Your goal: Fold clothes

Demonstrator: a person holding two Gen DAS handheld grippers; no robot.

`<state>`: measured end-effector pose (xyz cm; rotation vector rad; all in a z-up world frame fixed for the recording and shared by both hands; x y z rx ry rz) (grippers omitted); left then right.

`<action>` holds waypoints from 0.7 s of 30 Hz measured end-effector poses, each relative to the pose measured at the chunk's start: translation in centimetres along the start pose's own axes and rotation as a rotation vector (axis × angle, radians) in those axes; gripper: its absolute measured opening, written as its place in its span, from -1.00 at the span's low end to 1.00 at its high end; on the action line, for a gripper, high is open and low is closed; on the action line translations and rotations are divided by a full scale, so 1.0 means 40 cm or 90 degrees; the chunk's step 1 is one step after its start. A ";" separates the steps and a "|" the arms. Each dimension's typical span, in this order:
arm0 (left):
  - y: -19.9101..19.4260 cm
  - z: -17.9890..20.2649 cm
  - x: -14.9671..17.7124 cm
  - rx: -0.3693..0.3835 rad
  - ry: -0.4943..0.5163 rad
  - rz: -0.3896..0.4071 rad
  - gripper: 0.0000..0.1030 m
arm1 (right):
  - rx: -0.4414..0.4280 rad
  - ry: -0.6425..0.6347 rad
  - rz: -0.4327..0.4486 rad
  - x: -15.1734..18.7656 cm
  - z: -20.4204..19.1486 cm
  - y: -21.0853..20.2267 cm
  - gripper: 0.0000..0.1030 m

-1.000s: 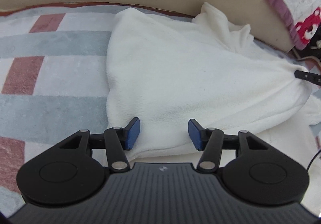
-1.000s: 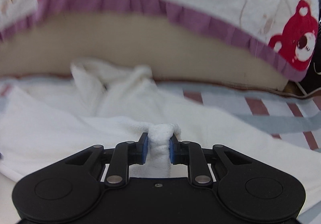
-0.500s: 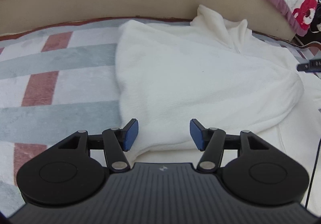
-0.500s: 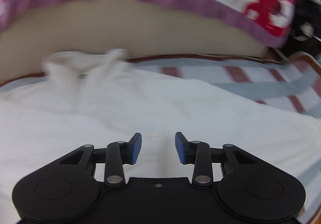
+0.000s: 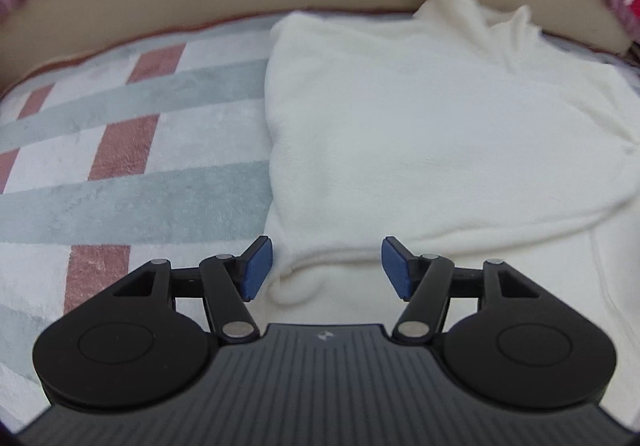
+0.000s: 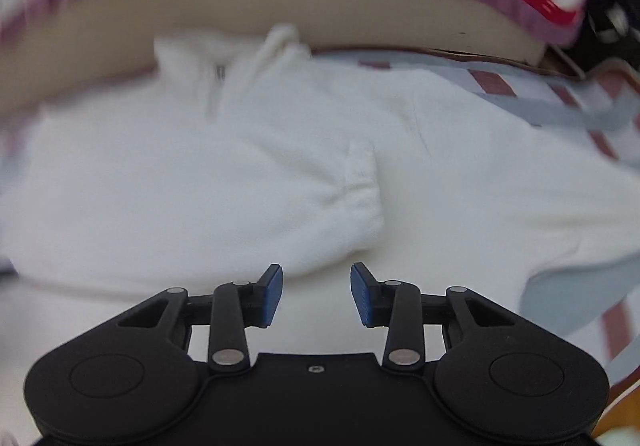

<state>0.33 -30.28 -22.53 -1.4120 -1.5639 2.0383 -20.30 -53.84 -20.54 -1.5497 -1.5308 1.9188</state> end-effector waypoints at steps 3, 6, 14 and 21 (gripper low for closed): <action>-0.049 0.013 0.022 0.025 0.025 0.004 0.19 | -0.024 0.011 0.021 -0.024 -0.025 -0.093 -0.15; -0.100 0.012 0.017 0.031 0.035 0.041 0.26 | -0.050 -0.029 0.048 -0.080 -0.041 -0.208 0.14; -0.073 -0.003 0.049 0.082 -0.037 0.025 0.30 | -0.123 0.014 0.103 -0.205 0.045 -0.477 0.16; -0.165 0.105 0.014 0.092 0.068 0.090 0.30 | -0.104 0.082 0.155 -0.224 0.312 -0.546 0.27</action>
Point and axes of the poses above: each gripper's, at about its wrist camera, not at the fingertips, and y roughly the way its jaws point, z to its right, x to its underside, the point moved 10 cm from there along y, roughly the way its jaws point, and after that the axes turned 5 degrees about y, right-handed, at the moved point
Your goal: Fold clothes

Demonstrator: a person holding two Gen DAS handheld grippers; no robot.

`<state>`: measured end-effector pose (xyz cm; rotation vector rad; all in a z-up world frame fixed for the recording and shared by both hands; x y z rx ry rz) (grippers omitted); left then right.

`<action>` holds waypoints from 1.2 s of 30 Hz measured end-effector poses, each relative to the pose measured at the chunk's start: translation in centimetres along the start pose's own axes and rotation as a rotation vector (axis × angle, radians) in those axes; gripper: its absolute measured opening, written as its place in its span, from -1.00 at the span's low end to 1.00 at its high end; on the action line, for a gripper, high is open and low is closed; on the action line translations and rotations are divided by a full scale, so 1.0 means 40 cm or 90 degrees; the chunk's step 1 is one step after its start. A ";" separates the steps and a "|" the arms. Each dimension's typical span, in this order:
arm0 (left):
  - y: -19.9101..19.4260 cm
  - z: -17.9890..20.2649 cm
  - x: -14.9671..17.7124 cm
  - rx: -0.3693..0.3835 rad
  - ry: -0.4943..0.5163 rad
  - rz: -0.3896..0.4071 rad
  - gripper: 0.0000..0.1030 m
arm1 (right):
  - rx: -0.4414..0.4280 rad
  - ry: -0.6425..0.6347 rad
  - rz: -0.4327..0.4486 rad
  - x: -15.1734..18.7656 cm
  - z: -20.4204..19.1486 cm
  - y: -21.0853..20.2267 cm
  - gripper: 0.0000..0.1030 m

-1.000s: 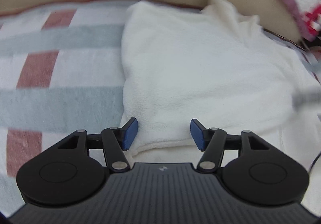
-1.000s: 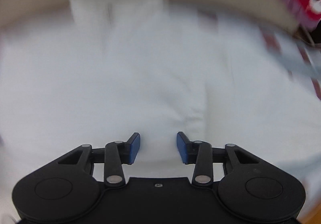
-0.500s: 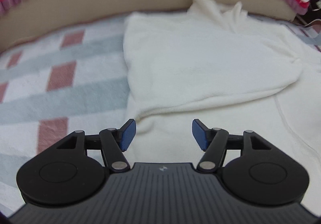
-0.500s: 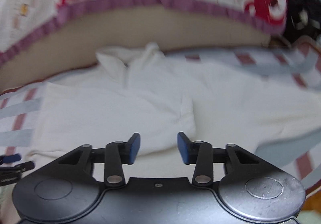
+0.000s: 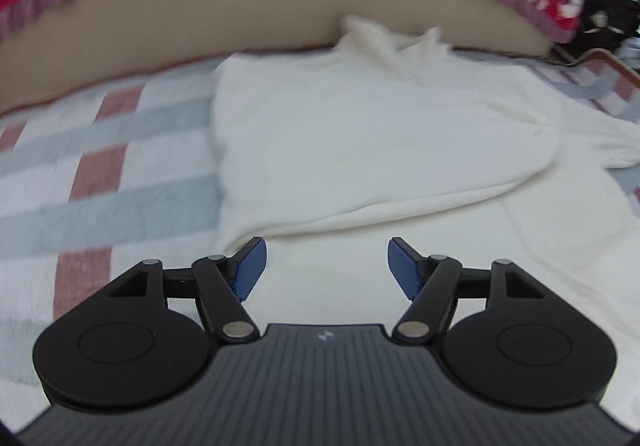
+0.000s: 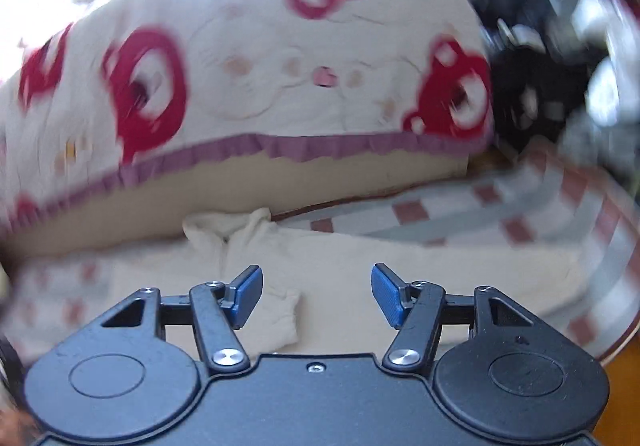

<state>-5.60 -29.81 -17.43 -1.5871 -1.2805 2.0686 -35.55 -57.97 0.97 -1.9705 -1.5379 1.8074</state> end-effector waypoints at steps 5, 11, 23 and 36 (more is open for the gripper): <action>-0.060 0.138 -0.037 0.060 0.038 0.035 0.30 | -0.018 0.068 -0.015 0.071 0.188 0.090 0.27; -0.039 0.276 -0.020 0.030 0.032 0.061 0.30 | -0.036 0.160 -0.044 0.154 0.377 0.150 0.27; 0.104 0.717 -0.236 0.099 0.081 -0.035 0.30 | 0.008 0.334 -0.075 0.186 0.760 0.309 0.28; 0.463 1.087 -0.319 0.134 0.247 -0.094 0.16 | 0.159 0.297 -0.026 0.159 0.951 0.417 0.26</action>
Point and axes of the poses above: each gripper's, at about its wrist camera, not at the fingertips, and y roughly the way its jaws point, z to its right, x to its underside, the point moved 10 cm from there along y, roughly the way its jaws point, and after that the axes turned 5 degrees about y, right-handed, at the moved point
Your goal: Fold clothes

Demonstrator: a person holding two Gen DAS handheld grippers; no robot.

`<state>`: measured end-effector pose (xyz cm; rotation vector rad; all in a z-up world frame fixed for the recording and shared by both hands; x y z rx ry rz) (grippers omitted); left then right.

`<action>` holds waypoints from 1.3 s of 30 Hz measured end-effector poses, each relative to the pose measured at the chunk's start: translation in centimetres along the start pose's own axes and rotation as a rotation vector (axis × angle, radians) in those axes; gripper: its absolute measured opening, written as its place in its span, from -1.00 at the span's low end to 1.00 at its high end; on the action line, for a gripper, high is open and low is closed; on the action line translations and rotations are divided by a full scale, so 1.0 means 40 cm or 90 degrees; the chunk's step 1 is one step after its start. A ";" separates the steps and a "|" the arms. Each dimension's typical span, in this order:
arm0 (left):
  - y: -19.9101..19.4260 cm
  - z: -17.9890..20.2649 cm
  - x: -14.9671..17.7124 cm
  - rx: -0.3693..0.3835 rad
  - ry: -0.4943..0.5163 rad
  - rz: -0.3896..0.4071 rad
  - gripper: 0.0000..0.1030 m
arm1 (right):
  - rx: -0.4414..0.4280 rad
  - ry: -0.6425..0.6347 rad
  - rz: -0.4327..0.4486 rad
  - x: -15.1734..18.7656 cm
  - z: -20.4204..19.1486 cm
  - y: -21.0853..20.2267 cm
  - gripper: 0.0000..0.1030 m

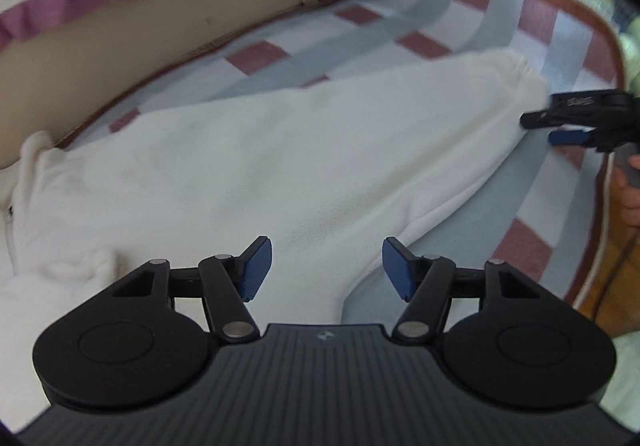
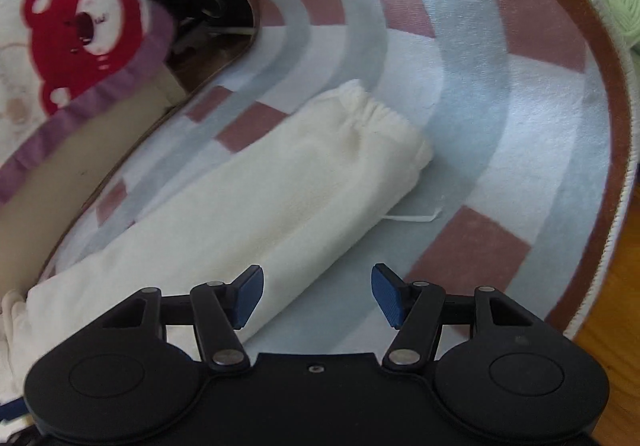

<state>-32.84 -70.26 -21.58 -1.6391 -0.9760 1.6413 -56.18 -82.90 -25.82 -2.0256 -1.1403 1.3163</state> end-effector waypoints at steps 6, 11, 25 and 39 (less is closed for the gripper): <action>0.056 -0.048 0.034 -0.010 -0.037 -0.045 -0.50 | -0.014 0.033 0.049 -0.041 0.015 0.047 0.34; -0.037 -0.111 0.055 0.026 -0.066 0.000 -0.93 | 0.066 -0.097 0.079 -0.062 -0.048 0.095 -0.62; -0.361 -0.616 0.229 -0.107 -0.320 0.094 -0.87 | -0.383 -0.221 0.132 0.141 -0.771 -0.227 -0.75; -0.338 -0.651 0.354 -0.165 -0.273 0.046 0.05 | -0.356 -0.470 -0.094 0.494 -0.792 -0.164 0.26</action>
Point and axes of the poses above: each gripper's, at about its wrist camera, not at the fingertips, and y roughly the way its jaws point, z to its right, x to its underside, the point moved 10 cm from there along y, roughly the way its jaws point, and after that the axes turned 5 degrees about y, right-handed, at the moved point
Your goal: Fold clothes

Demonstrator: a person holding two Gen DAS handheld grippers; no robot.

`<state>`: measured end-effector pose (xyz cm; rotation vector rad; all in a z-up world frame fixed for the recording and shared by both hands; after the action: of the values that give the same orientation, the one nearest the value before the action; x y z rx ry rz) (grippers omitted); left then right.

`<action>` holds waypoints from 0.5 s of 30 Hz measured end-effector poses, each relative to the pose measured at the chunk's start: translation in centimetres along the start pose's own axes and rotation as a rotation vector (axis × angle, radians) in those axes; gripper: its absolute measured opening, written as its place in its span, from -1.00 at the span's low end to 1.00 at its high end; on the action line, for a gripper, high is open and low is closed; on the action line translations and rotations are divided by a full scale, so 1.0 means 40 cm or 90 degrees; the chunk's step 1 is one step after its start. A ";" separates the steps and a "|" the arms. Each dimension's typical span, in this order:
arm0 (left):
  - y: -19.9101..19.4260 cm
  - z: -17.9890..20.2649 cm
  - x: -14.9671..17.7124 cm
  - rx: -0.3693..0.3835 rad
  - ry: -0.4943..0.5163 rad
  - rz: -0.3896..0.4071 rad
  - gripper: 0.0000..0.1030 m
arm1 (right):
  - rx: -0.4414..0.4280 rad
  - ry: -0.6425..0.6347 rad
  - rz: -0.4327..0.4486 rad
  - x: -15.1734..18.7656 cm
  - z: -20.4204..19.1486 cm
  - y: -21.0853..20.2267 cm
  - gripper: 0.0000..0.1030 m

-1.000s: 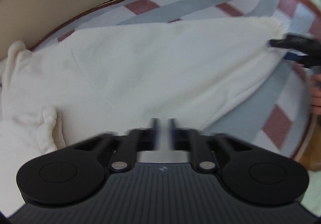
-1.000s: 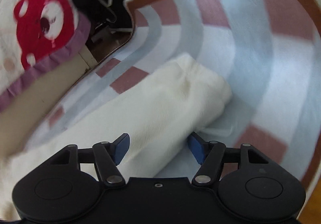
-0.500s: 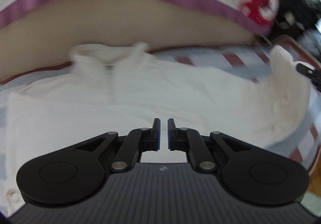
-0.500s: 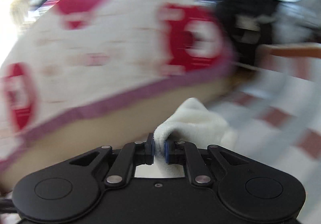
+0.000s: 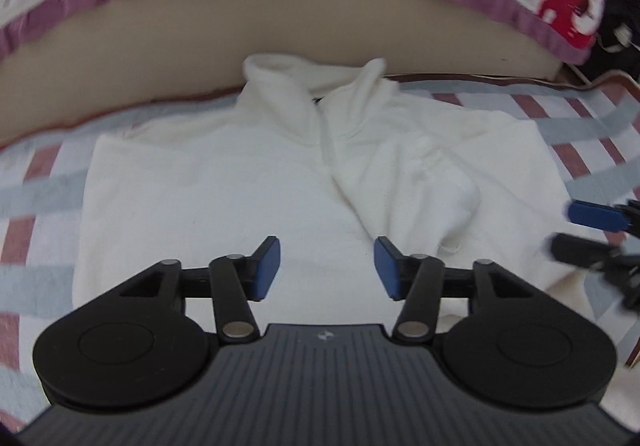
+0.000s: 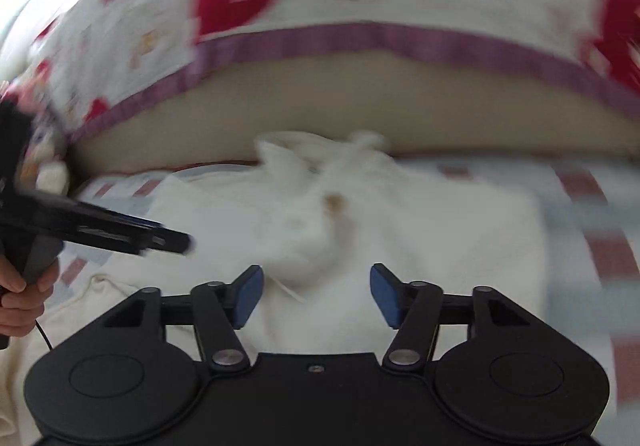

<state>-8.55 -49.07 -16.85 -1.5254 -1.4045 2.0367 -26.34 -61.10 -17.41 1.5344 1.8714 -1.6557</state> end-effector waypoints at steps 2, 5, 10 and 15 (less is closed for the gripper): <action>0.011 0.023 -0.007 0.014 0.016 0.005 0.06 | 0.036 0.006 -0.015 0.037 0.073 -0.039 0.26; 0.028 0.091 -0.026 0.043 0.045 0.013 0.19 | 0.074 -0.026 -0.039 0.088 0.128 -0.068 0.26; 0.126 0.200 -0.042 0.018 0.143 -0.004 0.45 | 0.091 0.028 -0.061 0.132 0.190 -0.056 0.26; 0.218 0.203 -0.031 -0.006 0.140 -0.029 -0.45 | 0.162 0.107 -0.052 0.140 0.266 0.011 0.26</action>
<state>-11.88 -58.80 -23.02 -1.6477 -1.3511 1.7775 -33.25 -66.88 -25.40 1.7659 1.8871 -1.9193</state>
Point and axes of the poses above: each gripper's, at about its wrist camera, not at the fingertips, and y roughly the way its jaws point, z to its right, x to its underside, the point moved 10 cm from there along y, roughly the way its jaws point, and after that the axes turned 5 degrees about y, right-handed, at the moved point
